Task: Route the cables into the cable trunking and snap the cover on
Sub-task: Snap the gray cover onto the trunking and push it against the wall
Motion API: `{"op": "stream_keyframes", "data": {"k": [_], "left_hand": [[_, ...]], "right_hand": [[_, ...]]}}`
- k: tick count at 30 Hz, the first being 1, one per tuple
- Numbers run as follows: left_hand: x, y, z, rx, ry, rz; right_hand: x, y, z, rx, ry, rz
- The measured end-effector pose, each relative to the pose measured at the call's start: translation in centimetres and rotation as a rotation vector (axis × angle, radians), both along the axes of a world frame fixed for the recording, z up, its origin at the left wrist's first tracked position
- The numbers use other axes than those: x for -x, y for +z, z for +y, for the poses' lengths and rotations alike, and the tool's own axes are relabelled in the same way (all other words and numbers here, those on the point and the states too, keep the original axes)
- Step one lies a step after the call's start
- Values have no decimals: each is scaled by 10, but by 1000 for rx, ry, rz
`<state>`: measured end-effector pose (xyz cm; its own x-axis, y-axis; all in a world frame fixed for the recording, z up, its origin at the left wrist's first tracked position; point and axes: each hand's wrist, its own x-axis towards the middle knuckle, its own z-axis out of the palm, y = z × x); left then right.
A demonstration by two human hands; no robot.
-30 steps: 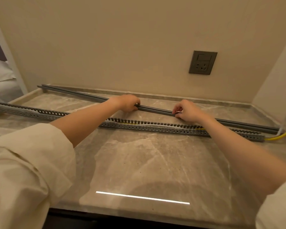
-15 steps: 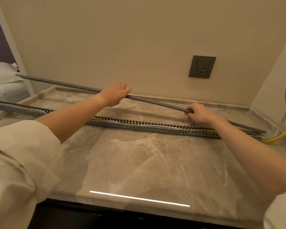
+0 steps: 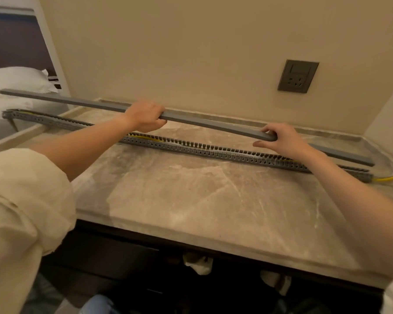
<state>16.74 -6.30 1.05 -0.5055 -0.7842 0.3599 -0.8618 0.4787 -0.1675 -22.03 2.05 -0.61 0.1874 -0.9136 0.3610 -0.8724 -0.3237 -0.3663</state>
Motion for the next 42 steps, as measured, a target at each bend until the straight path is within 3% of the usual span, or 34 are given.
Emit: {"op": "stream_keyframes", "data": {"k": [19,28,36,42], "left_hand": [[-9,-23,19,-137,-41,3],[107,-17,44,-350,-312,48],[195,-16,59,-384,-456,54],[252,-23,69,-358,-550,56]], "right_hand": [[3,-22,30,97,75,61],[10,-19,39,9,18,41],[39,-8,67,-78,-19,13],[97,-4,95,-122,-181,-69]]}}
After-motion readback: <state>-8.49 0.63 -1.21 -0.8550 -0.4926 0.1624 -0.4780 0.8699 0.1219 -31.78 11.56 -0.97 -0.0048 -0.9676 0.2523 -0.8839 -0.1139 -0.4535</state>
